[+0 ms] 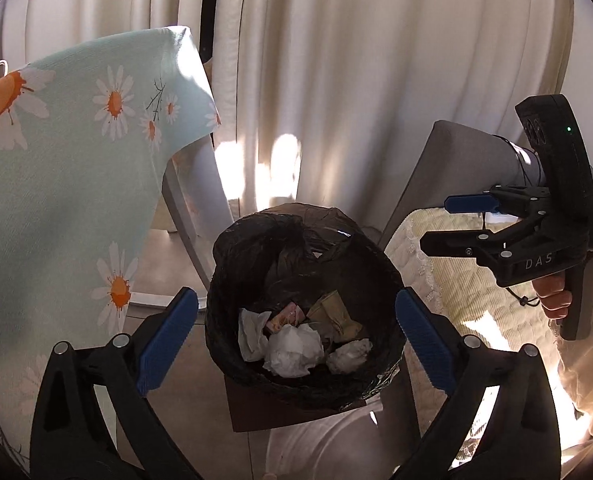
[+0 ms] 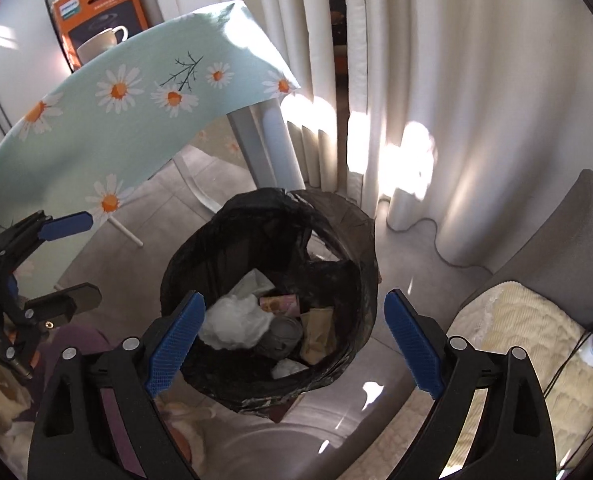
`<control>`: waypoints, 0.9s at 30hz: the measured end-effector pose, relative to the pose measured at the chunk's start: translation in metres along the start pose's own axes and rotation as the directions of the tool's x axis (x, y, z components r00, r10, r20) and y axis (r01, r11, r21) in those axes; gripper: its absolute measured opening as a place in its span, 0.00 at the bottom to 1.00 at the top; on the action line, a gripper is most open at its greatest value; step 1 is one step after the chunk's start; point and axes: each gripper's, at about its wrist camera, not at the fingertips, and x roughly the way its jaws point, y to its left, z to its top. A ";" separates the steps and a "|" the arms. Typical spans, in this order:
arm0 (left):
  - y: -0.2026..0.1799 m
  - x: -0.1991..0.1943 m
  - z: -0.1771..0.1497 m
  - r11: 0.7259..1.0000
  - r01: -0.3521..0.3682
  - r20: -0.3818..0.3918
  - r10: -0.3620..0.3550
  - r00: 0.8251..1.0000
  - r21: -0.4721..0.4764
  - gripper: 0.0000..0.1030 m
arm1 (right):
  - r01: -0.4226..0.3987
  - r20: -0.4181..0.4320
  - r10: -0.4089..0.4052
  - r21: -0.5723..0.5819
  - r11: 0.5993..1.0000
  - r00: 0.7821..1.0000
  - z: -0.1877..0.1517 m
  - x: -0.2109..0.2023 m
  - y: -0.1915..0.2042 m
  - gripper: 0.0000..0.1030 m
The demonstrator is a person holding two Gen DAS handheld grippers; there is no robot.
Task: Collect trash
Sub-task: 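Open both grippers over the bin to drop the tissue and cup, then move both grippers back over the table toward the remaining trash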
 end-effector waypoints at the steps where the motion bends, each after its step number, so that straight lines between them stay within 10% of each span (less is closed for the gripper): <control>1: 0.001 -0.003 -0.001 1.000 0.010 -0.002 -0.010 1.000 -0.007 0.94 | 0.007 0.003 -0.007 0.000 1.000 1.000 0.000 -0.001 0.001 0.84; 16: -0.012 -0.077 -0.007 0.996 0.083 0.101 -0.080 0.992 -0.027 0.94 | 0.020 0.124 -0.013 -0.053 0.998 0.992 0.011 -0.056 0.032 0.84; 27: 0.000 -0.180 0.006 0.997 -0.042 0.300 0.060 0.952 -0.066 0.94 | -0.005 0.234 0.040 -0.149 0.989 0.972 0.035 -0.094 0.081 0.84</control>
